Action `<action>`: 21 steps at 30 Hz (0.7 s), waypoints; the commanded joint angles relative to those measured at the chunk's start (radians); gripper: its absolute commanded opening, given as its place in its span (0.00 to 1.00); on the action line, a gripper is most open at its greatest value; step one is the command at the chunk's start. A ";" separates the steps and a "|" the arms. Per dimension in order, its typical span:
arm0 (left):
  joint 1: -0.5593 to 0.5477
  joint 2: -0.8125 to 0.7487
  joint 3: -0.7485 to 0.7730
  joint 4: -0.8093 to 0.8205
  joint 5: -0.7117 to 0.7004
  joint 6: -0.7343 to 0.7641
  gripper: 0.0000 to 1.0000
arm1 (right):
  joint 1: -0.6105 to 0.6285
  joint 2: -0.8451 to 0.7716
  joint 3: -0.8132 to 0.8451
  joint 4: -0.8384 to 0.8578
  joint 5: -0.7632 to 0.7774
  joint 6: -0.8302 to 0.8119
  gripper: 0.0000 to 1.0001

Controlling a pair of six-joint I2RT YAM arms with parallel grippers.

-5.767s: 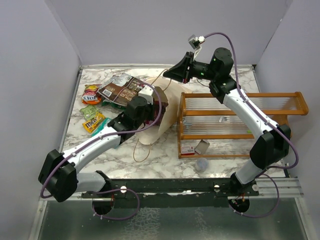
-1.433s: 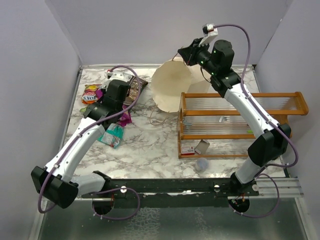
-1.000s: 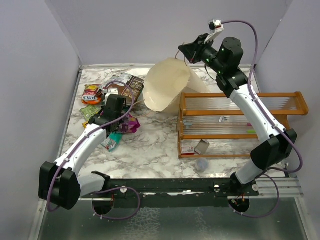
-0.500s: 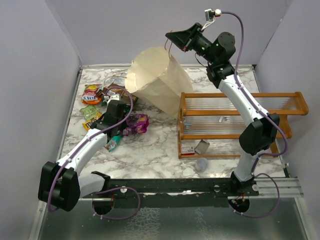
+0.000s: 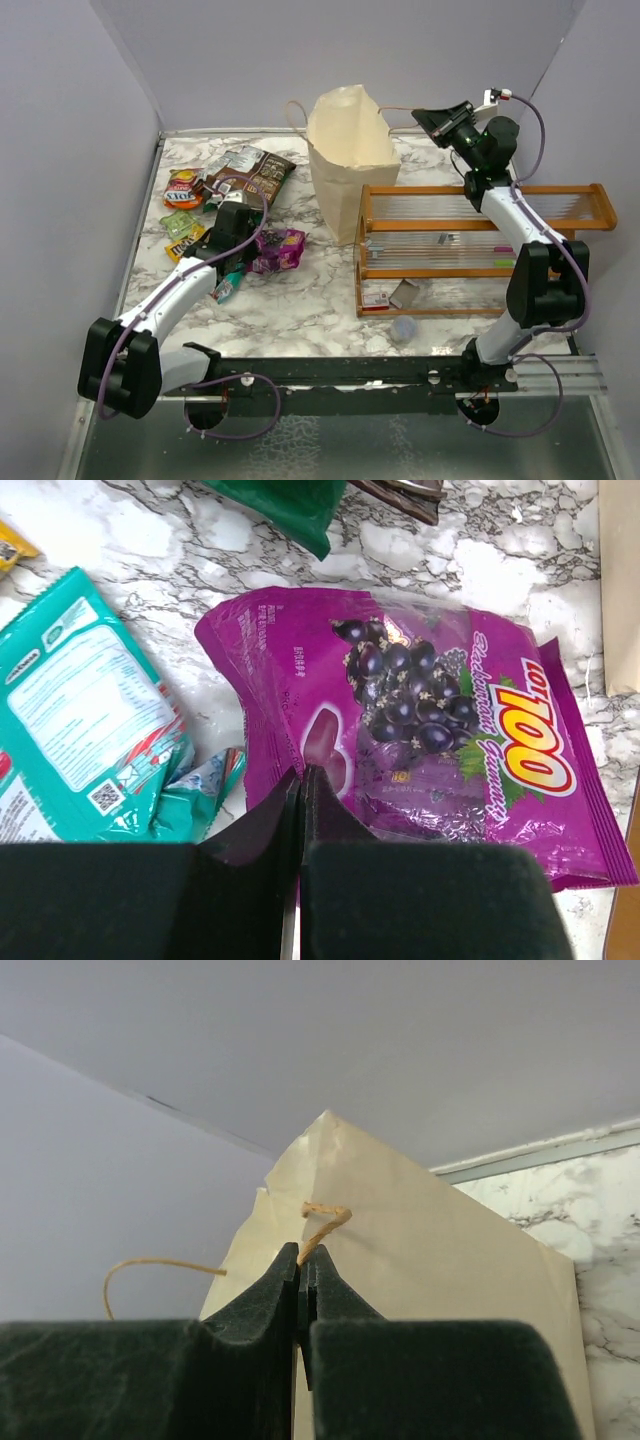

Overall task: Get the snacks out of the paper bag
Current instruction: Adjust the paper bag at the center of the board, then reset both arms

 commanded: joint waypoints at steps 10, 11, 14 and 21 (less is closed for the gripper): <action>0.001 -0.009 0.036 0.037 0.103 0.020 0.49 | -0.039 -0.064 0.042 -0.097 -0.100 -0.174 0.11; 0.001 -0.019 0.039 0.039 0.106 0.026 0.54 | -0.039 -0.066 0.057 -0.127 -0.113 -0.204 0.13; -0.001 -0.052 0.054 0.036 0.104 0.042 0.63 | -0.039 -0.086 0.092 -0.229 -0.141 -0.325 0.23; 0.000 -0.089 0.110 0.012 0.049 0.069 0.82 | -0.039 -0.166 0.090 -0.389 -0.100 -0.513 0.53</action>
